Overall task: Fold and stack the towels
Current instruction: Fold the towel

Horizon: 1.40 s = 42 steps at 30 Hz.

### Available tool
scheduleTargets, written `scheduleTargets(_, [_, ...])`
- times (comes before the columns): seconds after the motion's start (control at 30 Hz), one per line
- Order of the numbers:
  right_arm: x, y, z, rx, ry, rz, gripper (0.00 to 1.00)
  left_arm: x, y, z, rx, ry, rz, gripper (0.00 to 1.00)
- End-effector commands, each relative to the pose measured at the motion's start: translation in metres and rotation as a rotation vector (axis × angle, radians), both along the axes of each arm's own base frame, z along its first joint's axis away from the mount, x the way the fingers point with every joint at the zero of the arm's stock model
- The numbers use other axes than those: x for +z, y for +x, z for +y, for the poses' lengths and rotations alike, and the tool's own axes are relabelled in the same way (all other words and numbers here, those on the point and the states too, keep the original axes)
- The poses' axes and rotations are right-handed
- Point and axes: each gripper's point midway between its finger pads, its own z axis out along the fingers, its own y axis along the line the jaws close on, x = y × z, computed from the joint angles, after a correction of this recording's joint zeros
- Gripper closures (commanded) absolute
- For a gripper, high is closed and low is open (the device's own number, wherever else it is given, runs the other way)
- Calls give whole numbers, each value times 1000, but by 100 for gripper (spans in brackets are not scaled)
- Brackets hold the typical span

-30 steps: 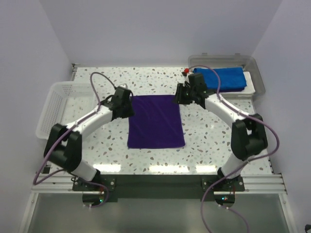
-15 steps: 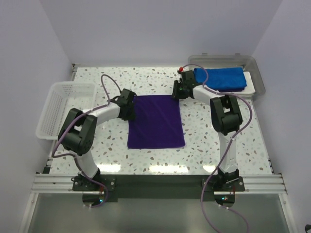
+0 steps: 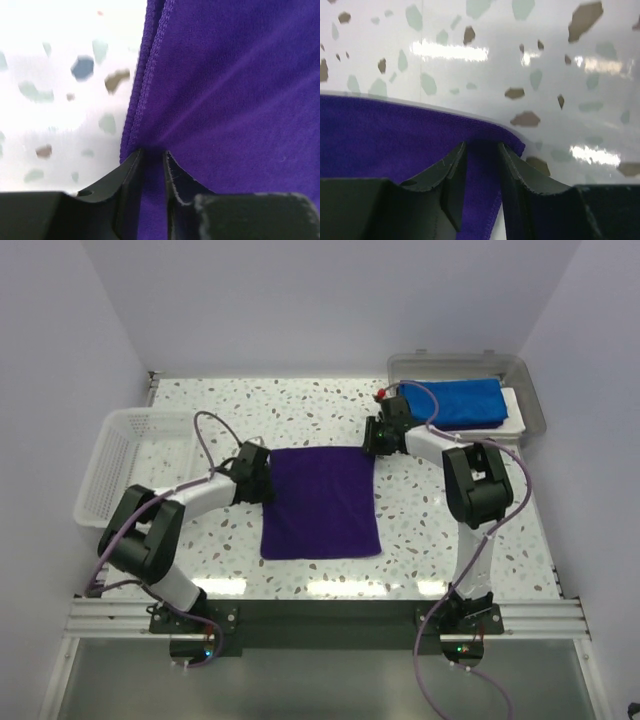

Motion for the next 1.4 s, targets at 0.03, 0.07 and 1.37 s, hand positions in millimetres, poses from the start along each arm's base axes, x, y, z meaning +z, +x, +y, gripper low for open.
scheduleTargets(0.03, [-18,-69,-18,34,-83,166,64,-28,-88,16,-20,36,235,69])
scheduleTargets(0.07, [-3,-71,-14,56,-73,138,64,-24,-89,13,-32,21,224,66])
scheduleTargets(1.37, [9,-53,-13,849,-238,157,48,32,114,-29,-963,161,-159,28])
